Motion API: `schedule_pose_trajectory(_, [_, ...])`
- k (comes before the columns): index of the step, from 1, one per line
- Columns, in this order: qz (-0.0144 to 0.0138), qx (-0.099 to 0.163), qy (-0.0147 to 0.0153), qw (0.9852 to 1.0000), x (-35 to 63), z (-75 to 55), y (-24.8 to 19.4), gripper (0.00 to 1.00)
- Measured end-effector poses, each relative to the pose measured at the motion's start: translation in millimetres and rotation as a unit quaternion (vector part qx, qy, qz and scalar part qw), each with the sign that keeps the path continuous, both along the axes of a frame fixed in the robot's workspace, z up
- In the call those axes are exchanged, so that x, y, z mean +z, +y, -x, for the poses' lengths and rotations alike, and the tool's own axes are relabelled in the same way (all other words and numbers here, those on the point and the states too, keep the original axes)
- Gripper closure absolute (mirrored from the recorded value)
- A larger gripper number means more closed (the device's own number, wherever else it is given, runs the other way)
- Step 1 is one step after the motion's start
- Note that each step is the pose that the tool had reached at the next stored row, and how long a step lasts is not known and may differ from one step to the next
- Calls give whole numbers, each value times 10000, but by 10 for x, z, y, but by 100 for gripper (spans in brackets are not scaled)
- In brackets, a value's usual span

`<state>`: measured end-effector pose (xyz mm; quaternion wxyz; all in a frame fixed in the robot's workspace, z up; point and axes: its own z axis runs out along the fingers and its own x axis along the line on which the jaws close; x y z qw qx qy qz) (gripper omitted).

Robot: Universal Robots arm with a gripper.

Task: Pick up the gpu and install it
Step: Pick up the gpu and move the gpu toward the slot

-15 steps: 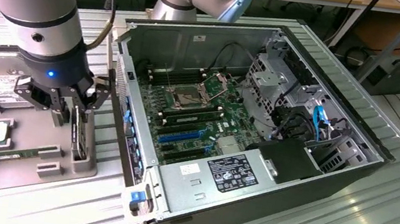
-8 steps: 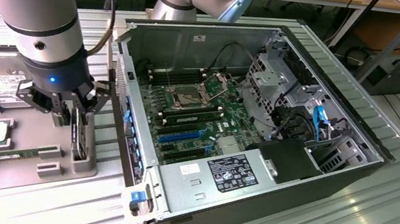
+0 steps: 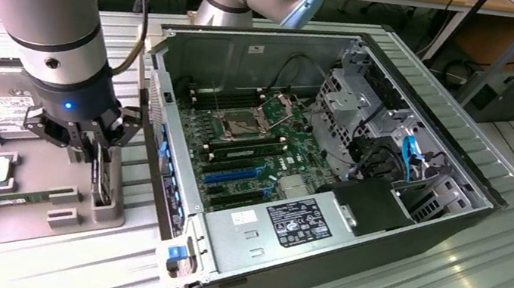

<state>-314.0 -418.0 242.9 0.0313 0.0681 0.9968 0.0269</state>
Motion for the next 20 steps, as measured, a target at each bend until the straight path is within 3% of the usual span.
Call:
schedule_pose_trajectory(1, [1, 0, 1, 10000, -2, 0, 0, 65])
schedule_pose_trajectory(2, [1, 0, 1, 10000, -3, 0, 0, 72])
schedule_pose_trajectory(9, [0, 11, 0, 10000, -5, 0, 0, 73])
schedule_pose_trajectory(20, [-1, 547, 10, 9985, -2, -27, 0, 74])
